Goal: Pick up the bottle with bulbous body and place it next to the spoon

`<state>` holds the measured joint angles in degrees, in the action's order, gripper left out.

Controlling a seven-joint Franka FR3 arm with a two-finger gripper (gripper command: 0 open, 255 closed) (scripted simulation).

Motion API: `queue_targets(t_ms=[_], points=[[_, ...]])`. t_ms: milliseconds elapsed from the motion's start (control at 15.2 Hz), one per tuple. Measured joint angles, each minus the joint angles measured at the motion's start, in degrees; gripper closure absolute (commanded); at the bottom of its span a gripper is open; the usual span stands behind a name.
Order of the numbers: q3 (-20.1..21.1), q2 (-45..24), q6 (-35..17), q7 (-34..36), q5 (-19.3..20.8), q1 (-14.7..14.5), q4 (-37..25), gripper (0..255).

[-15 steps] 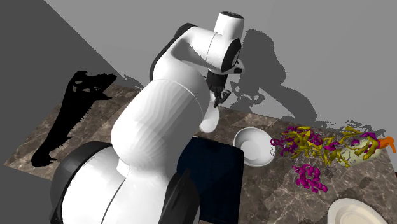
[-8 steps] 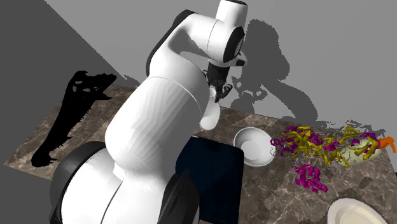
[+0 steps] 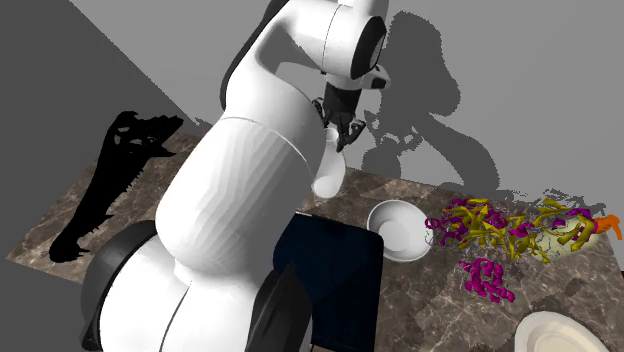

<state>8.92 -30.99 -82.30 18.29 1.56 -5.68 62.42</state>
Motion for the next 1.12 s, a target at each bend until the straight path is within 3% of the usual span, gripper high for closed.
queue_targets(t_ms=[528, 1122], points=[[2.7, 8.0, -5.1, 7.8, -1.5, -4.8, 12.7, 255], [6.4, 12.1, -7.6, 18.0, -2.9, -11.3, 18.6, 255]])
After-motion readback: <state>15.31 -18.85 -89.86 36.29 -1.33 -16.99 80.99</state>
